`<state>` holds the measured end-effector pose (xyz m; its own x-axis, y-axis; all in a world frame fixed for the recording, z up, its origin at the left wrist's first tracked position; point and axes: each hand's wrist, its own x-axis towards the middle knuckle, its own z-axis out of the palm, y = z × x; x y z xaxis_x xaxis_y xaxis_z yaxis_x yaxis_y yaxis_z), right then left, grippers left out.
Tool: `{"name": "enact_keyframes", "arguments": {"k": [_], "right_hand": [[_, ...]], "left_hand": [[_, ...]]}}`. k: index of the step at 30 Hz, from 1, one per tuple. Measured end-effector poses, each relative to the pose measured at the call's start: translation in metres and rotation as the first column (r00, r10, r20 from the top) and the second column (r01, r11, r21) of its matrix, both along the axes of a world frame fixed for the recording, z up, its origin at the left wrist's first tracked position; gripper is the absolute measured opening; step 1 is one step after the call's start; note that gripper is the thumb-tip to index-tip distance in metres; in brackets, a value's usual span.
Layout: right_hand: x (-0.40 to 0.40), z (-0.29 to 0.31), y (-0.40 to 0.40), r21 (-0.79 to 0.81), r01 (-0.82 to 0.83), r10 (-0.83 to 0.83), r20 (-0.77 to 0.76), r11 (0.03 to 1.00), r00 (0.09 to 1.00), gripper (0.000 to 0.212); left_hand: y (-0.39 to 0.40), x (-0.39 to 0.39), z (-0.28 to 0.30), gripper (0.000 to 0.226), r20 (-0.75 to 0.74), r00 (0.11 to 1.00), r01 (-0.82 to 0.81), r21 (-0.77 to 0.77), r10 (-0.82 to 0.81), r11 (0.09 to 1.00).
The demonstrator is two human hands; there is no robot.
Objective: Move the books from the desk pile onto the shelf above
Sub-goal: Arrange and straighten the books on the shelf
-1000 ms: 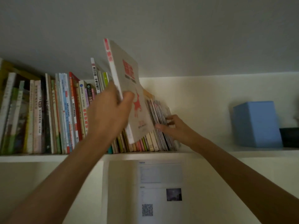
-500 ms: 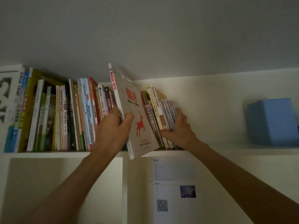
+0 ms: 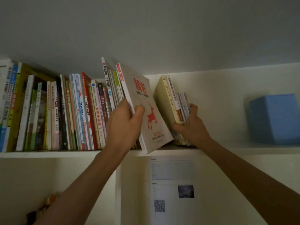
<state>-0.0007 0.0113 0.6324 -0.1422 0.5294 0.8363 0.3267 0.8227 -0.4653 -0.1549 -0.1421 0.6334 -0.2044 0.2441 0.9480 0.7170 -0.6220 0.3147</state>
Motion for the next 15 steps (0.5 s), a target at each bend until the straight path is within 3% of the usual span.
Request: {"name": "enact_keyframes", "arguments": {"k": [2, 8, 12, 13, 15], "right_hand": [[0.005, 0.001, 0.001, -0.007, -0.016, 0.016, -0.012, 1.0, 1.0, 0.077], [0.018, 0.002, 0.002, -0.022, -0.042, 0.041, -0.055, 0.999, 0.998, 0.077], [0.018, 0.001, 0.004, -0.005, -0.058, 0.058, -0.052, 0.998, 0.997, 0.078], [0.018, 0.001, 0.004, -0.003, -0.062, 0.062, -0.047, 0.998, 0.997, 0.077], [0.018, 0.001, 0.005, 0.0, -0.072, 0.072, -0.043, 0.997, 0.997, 0.076]], "left_hand": [[0.009, 0.008, 0.002, 0.042, -0.024, 1.0, -0.016, -0.005, 0.016, 1.0], [0.057, 0.03, 0.002, 0.013, -0.137, 0.96, -0.26, -0.131, 0.242, 0.957], [0.092, 0.037, 0.009, 0.025, -0.207, 0.899, -0.432, -0.283, 0.385, 0.856], [0.097, 0.038, 0.012, 0.037, -0.272, 0.847, -0.522, -0.262, 0.457, 0.811], [0.099, 0.04, 0.015, 0.049, -0.471, 0.643, -0.727, -0.125, 0.604, 0.676]]}}
